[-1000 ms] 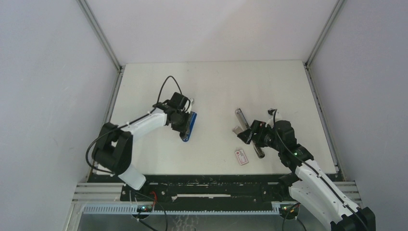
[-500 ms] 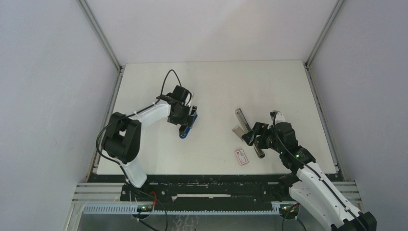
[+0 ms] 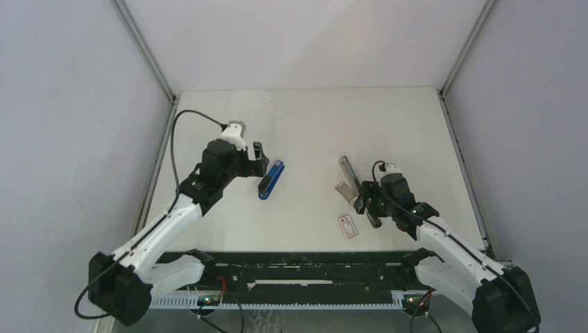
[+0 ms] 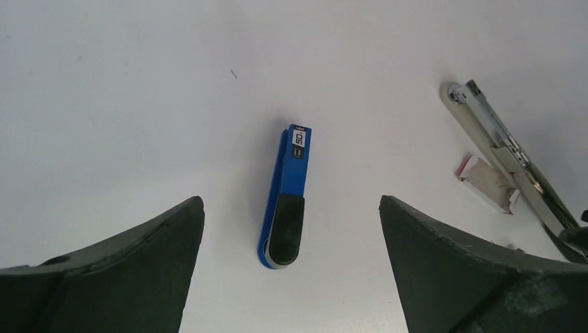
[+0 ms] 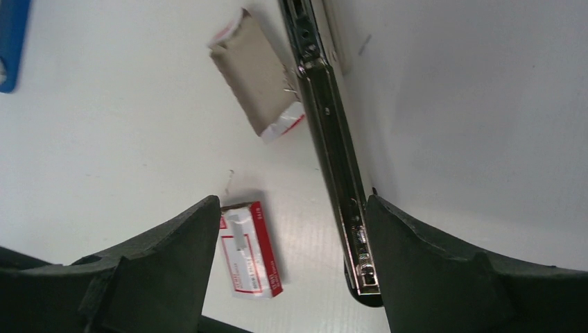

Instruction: Load the staples into the stapler

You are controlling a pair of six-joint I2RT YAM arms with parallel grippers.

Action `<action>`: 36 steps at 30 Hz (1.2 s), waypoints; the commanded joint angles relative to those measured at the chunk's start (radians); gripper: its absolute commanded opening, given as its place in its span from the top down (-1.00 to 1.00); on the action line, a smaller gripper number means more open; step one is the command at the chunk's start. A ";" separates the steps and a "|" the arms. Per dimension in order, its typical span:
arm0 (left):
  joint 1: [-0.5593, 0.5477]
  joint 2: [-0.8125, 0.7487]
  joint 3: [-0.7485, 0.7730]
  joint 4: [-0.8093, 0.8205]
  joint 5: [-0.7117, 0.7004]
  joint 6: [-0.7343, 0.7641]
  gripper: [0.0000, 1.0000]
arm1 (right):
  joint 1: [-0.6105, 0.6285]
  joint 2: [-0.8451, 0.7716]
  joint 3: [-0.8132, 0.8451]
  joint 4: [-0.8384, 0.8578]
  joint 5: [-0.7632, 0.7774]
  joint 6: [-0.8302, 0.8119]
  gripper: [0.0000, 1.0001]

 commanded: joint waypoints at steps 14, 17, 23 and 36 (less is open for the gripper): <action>0.005 -0.362 -0.287 0.172 -0.102 -0.144 -0.99 | 0.116 0.346 0.145 0.045 0.311 0.021 -0.02; 0.005 -0.358 -0.292 0.173 -0.097 -0.140 -0.99 | 0.126 0.411 0.182 0.026 0.324 0.026 0.04; 0.005 -0.362 -0.310 0.179 -0.093 -0.138 -0.99 | 0.132 0.547 0.269 -0.005 0.325 0.010 0.37; 0.004 -0.450 -0.355 0.172 -0.094 -0.115 -0.99 | 0.159 0.554 0.443 0.004 0.213 -0.267 1.00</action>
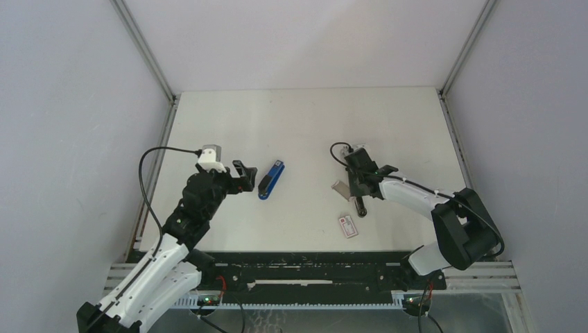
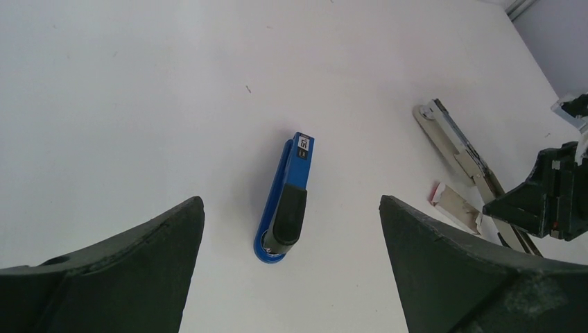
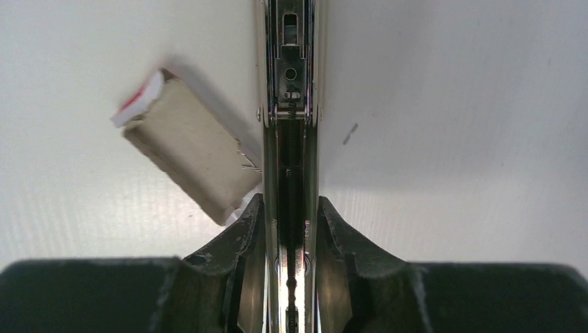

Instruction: Load the staples into the stapler

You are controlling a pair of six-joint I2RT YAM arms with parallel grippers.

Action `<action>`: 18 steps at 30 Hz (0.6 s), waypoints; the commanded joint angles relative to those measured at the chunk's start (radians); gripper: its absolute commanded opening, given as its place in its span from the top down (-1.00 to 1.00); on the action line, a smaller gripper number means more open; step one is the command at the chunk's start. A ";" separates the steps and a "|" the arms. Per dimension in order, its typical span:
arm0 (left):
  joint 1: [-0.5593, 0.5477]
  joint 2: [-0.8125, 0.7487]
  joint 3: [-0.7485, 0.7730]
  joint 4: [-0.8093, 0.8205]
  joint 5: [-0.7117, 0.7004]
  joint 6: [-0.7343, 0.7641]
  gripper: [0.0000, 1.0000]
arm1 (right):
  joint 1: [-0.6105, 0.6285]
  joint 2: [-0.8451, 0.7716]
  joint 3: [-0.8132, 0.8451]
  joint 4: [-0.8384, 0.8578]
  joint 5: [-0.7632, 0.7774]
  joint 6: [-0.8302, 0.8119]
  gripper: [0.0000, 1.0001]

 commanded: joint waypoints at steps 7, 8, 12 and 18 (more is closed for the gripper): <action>0.003 0.000 -0.034 0.075 0.096 0.033 -1.00 | 0.153 -0.071 0.104 0.018 -0.209 -0.272 1.00; 0.002 0.007 -0.034 0.081 0.114 0.038 -1.00 | 0.183 -0.066 0.104 0.009 -0.217 -0.269 1.00; -0.013 0.031 -0.034 0.108 0.173 0.054 -0.96 | 0.275 -0.045 0.104 -0.005 -0.276 -0.265 1.00; -0.095 0.067 -0.049 0.177 0.251 0.104 -0.94 | 0.373 0.022 0.098 -0.014 -0.290 -0.236 1.00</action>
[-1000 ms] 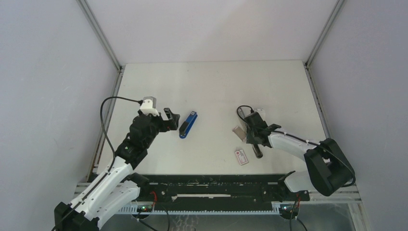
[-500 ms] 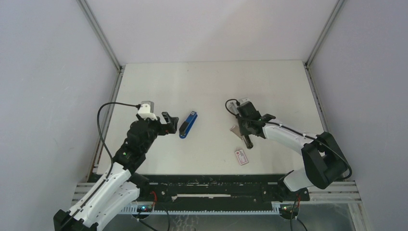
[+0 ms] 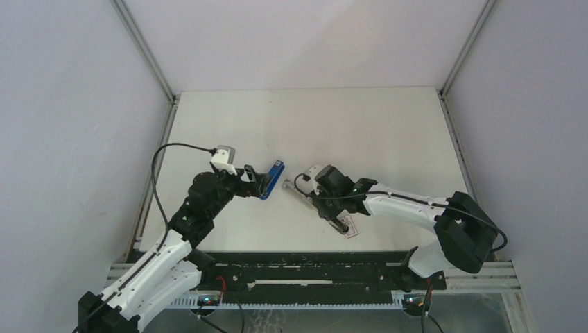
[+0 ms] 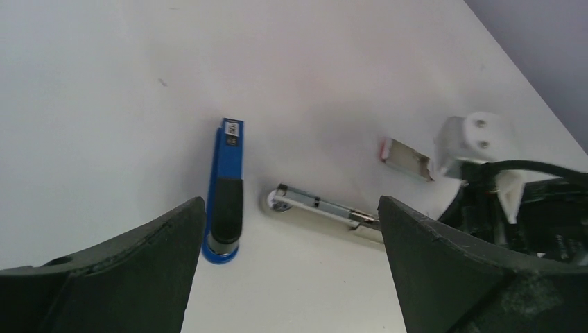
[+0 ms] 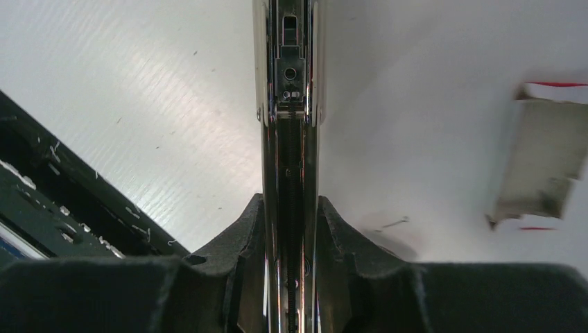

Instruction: Load the staples into the stapler

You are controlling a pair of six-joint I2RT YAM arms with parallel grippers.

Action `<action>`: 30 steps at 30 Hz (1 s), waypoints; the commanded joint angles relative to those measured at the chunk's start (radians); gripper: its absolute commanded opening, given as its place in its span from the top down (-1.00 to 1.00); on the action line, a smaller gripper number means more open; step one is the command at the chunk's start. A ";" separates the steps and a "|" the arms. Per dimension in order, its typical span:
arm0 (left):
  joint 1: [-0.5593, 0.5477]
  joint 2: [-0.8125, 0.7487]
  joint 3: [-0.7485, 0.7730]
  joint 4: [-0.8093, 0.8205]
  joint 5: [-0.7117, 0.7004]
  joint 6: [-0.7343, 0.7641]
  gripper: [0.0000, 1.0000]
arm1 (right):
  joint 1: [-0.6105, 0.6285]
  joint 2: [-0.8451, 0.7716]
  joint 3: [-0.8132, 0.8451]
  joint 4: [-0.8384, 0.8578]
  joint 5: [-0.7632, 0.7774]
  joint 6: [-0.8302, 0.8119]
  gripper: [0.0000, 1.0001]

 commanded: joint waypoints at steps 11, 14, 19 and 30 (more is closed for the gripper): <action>-0.098 0.120 -0.069 0.218 0.160 0.072 -0.94 | 0.153 0.086 0.032 0.014 0.123 0.072 -0.01; -0.099 0.142 -0.070 0.234 0.170 0.074 -0.94 | 0.168 0.080 0.029 -0.019 0.171 0.092 -0.18; -0.103 0.179 -0.068 0.263 0.189 0.089 -0.94 | 0.123 0.077 0.031 -0.102 0.303 0.132 -0.24; -0.241 0.370 -0.024 0.386 0.259 0.243 -0.91 | -0.133 -0.156 -0.025 -0.015 0.210 0.226 -0.25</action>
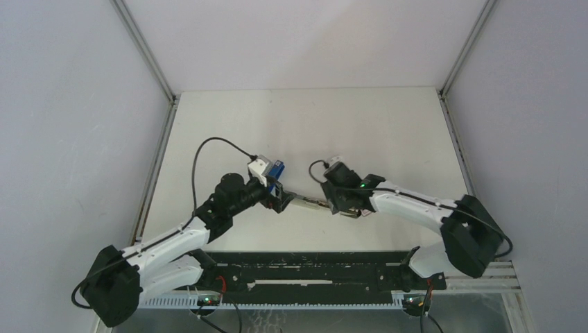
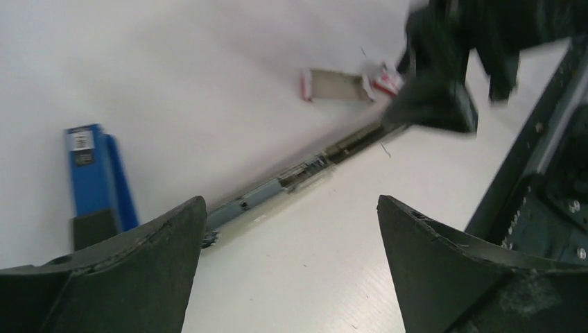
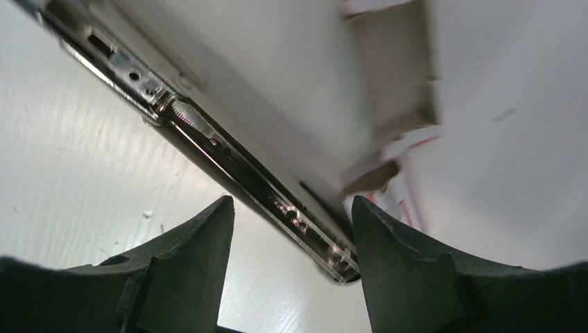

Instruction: Load the staples into the stapler

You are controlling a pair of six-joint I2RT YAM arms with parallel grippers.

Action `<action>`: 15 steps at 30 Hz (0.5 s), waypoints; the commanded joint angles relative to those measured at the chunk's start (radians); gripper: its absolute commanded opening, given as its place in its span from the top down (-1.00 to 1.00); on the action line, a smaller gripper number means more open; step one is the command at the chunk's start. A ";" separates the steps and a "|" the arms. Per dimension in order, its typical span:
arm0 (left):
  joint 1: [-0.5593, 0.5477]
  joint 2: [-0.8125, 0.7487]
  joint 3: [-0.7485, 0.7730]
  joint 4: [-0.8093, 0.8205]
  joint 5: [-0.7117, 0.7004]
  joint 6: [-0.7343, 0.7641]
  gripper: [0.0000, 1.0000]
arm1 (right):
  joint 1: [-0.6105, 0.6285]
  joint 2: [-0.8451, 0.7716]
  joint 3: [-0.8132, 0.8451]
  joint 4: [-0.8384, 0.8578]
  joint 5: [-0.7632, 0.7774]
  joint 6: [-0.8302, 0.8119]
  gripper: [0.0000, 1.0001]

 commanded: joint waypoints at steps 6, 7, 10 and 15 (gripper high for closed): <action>-0.236 0.341 0.179 0.127 0.028 0.295 -0.92 | -0.260 -0.247 -0.109 0.170 -0.291 0.039 -0.36; -0.250 0.385 0.206 0.131 0.023 0.323 -0.93 | -0.300 -0.265 -0.127 0.187 -0.332 0.041 -0.36; -0.271 0.518 0.293 0.132 0.034 0.379 -0.94 | -0.401 -0.310 -0.181 0.243 -0.479 0.056 -0.37; -0.280 0.658 0.394 0.126 0.083 0.457 -1.00 | -0.488 -0.380 -0.235 0.267 -0.588 0.065 -0.37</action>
